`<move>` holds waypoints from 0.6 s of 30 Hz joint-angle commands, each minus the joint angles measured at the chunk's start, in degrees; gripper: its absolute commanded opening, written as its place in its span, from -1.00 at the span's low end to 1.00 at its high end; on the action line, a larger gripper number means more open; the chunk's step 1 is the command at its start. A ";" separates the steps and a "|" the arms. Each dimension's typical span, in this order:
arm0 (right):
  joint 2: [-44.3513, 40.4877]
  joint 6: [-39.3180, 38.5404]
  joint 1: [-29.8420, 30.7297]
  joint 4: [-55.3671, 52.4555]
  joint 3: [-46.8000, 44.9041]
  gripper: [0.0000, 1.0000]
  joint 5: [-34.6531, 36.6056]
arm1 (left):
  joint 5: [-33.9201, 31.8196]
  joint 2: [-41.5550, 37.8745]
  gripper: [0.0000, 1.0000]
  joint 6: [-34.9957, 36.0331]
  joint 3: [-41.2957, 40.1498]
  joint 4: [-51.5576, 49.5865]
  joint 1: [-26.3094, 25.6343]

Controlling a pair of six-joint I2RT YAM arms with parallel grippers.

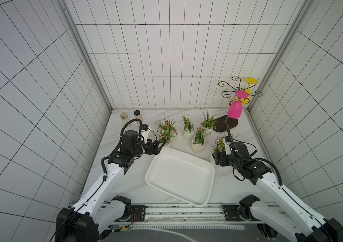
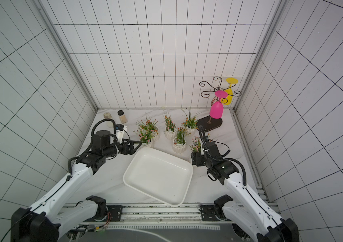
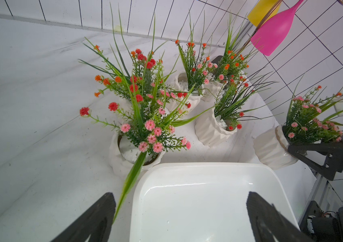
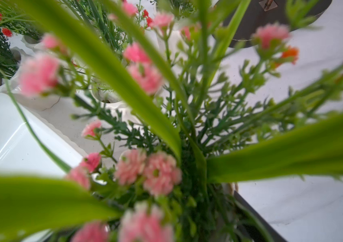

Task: Put the potted gypsophila into the storage box
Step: Pick up the baby's breath potted plant from the center of the board, then place the baby's breath potted plant at the storage box.

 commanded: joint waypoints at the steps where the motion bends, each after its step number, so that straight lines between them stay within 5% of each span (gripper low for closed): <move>1: -1.96 -2.35 0.54 1.44 7.70 0.58 -3.58 | 0.81 0.32 0.94 -0.19 -0.68 1.05 0.31; 18: -4.45 -6.91 1.83 4.35 8.32 0.49 -12.97 | 0.49 0.56 0.94 -0.24 -0.80 0.55 0.45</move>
